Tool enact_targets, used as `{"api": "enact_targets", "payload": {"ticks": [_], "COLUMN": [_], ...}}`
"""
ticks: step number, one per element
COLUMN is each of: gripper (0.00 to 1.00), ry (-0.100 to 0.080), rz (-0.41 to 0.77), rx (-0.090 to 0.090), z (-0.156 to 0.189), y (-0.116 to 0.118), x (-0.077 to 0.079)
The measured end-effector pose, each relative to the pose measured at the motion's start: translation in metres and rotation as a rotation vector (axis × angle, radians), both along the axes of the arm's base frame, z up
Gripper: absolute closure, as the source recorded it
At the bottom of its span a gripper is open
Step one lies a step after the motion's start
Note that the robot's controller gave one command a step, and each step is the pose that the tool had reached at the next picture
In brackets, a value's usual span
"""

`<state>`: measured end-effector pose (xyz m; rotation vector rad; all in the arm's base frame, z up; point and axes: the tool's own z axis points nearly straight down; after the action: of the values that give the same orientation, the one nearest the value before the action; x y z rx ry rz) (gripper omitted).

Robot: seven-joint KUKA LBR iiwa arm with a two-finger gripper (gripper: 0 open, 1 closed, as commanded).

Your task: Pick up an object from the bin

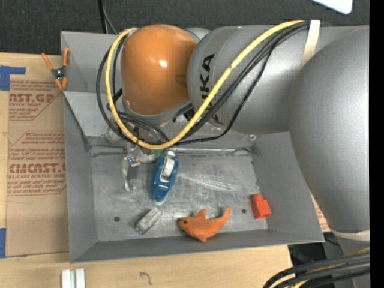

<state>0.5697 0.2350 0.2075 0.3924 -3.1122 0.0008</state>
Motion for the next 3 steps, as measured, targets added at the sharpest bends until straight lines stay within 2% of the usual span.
{"api": "enact_targets", "payload": {"ticks": [1,2,3], "gripper": [0.00,0.00,0.00], "ry": [-0.013,-0.008,-0.009], "rz": [0.157,0.070,-0.069], "rx": [0.005,0.004,0.002], "z": [0.029,-0.016,-0.083], "y": [0.000,-0.054,-0.054], "x": [0.009,0.003,0.008]}}
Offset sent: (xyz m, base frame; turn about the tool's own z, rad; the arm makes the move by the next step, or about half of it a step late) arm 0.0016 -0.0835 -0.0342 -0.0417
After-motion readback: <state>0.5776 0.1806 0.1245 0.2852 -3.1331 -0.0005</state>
